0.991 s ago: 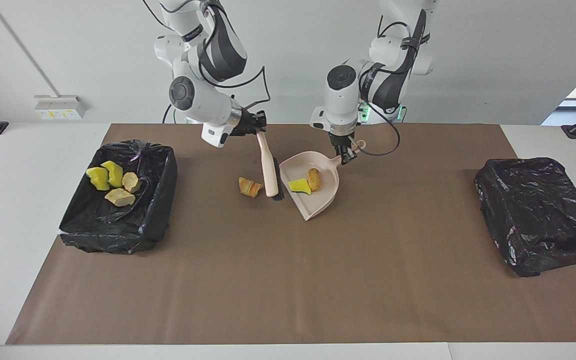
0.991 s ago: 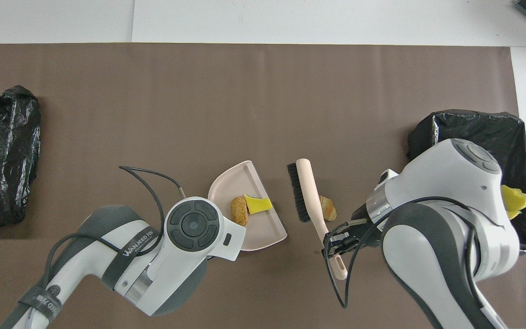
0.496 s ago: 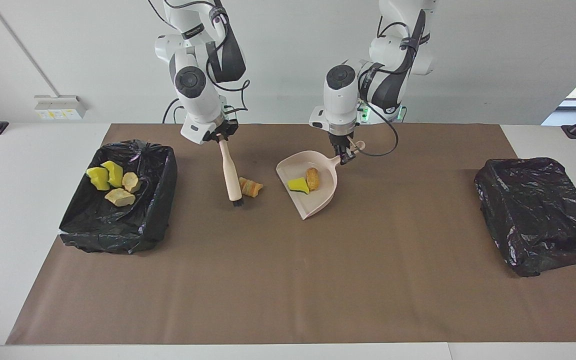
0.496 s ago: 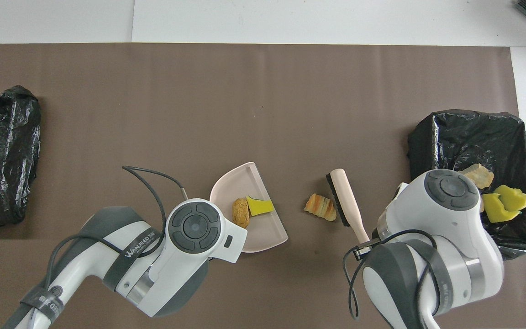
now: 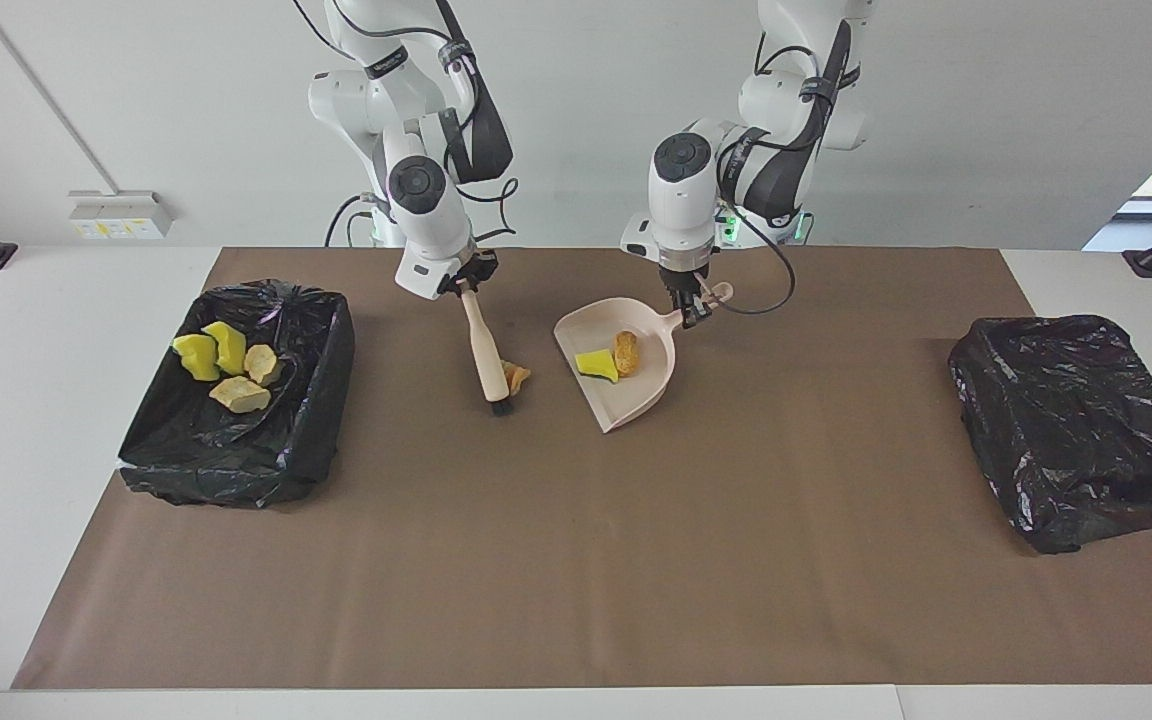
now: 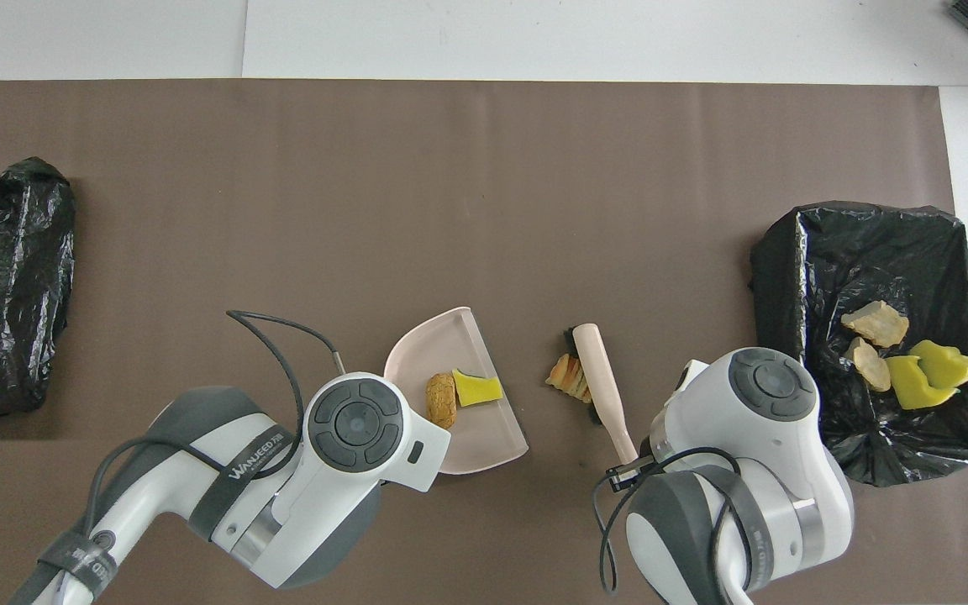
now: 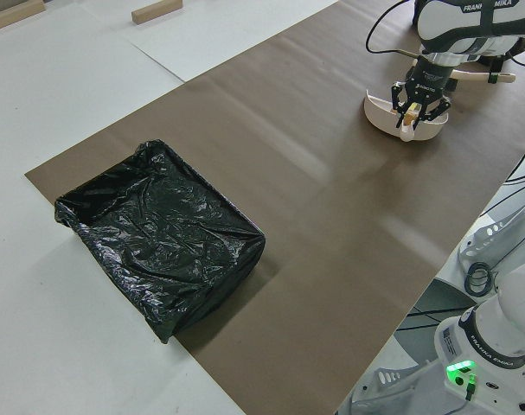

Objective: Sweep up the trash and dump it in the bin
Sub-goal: 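Brush the remaining bread pieces into the dustpan with the right gripper, then carry the dustpan with the left gripper while the right gripper drops the brush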

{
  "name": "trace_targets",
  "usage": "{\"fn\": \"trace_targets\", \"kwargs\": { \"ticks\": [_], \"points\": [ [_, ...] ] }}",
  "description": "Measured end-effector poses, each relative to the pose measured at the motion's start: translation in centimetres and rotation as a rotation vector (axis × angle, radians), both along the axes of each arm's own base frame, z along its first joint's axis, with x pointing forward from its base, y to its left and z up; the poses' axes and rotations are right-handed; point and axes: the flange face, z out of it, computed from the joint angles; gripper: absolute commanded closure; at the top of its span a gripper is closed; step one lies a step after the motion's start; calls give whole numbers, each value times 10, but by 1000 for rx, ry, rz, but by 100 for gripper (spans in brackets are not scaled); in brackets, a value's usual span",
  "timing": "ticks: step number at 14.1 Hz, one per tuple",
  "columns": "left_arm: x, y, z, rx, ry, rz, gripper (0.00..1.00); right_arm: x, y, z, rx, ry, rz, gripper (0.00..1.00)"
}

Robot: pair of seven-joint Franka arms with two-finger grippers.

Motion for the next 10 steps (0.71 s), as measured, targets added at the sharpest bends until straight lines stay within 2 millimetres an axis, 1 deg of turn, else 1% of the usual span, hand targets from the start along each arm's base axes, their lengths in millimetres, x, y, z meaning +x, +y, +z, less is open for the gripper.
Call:
{"fn": "trace_targets", "kwargs": {
  "ticks": [1, 2, 4, 5, 7, 9, 10],
  "points": [
    [0, 0, 0, 0, 0, -1, 100, 0, 15, -2, 71, 9, -30, 100],
    [0, 1, 0, 0, 0, -2, 100, -1, 35, 0, 138, 24, -54, 100],
    [1, 1, 0, -1, 1, -4, 100, -6, 70, 8, 244, 57, -82, 100],
    [1, 1, 0, -1, 1, -4, 100, -9, 83, 13, 282, 68, -91, 100],
    [2, 2, 0, -3, 1, -12, 100, -9, 93, 22, 315, 67, -98, 100],
    [8, 9, 0, -15, 0, -53, 100, -5, 94, 39, 323, 70, -90, 100],
    [13, 13, 0, -25, -3, -84, 100, -4, 91, 49, 310, 67, -73, 100]
  ]
}}
